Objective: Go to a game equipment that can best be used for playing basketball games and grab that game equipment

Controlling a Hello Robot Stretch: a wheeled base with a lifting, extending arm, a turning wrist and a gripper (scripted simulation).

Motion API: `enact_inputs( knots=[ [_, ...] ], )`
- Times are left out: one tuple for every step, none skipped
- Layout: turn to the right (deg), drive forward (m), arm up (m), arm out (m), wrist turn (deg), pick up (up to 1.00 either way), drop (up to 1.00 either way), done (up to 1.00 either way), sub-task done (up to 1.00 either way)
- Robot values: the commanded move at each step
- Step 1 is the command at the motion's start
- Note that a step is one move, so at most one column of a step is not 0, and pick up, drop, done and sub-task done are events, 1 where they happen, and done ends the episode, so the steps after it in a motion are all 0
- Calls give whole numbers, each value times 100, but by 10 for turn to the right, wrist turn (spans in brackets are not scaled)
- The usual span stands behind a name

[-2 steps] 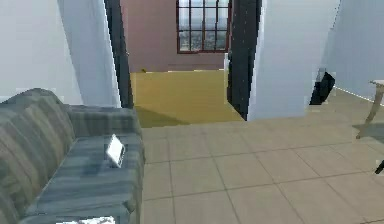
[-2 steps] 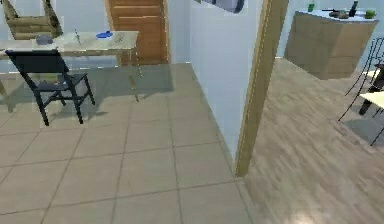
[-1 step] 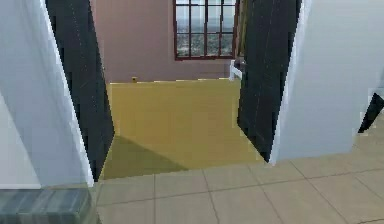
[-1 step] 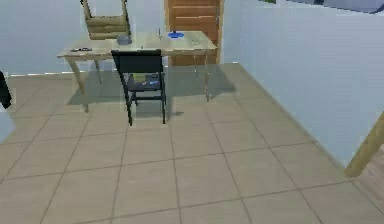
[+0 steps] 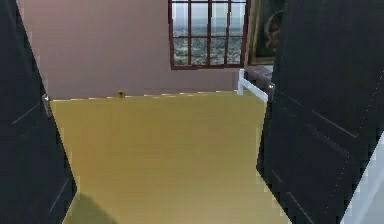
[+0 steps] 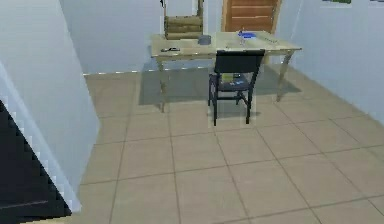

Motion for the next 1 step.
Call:
enact_inputs(
  knots=[
    [0,20,0,0,0,0,0,0,0]
  ],
)
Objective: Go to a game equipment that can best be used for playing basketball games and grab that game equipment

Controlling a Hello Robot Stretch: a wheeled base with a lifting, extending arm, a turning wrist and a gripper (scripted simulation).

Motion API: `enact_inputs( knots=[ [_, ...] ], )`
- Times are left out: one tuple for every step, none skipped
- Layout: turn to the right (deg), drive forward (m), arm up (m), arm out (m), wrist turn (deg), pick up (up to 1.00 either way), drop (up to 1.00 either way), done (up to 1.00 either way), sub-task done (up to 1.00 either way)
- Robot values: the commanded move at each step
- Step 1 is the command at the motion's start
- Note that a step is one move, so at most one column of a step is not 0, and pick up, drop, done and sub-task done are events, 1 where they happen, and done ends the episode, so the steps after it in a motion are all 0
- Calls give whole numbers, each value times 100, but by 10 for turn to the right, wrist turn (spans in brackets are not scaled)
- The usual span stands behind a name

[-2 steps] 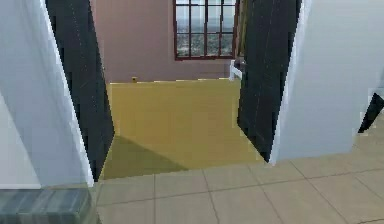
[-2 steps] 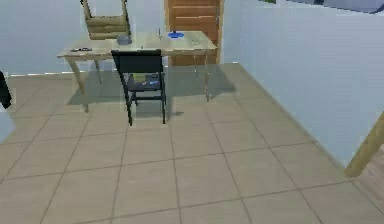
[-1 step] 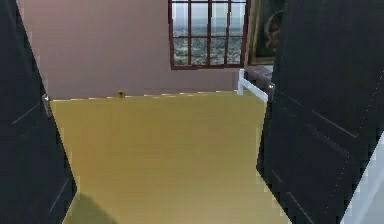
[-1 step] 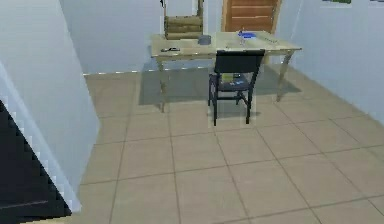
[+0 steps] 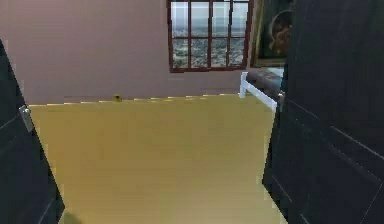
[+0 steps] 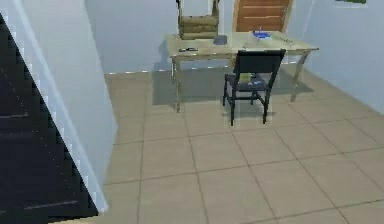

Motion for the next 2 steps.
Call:
enact_inputs(
  knots=[
    [-120,0,0,0,0,0,0,0,0],
    [0,100,0,0,0,0,0,0,0]
  ],
)
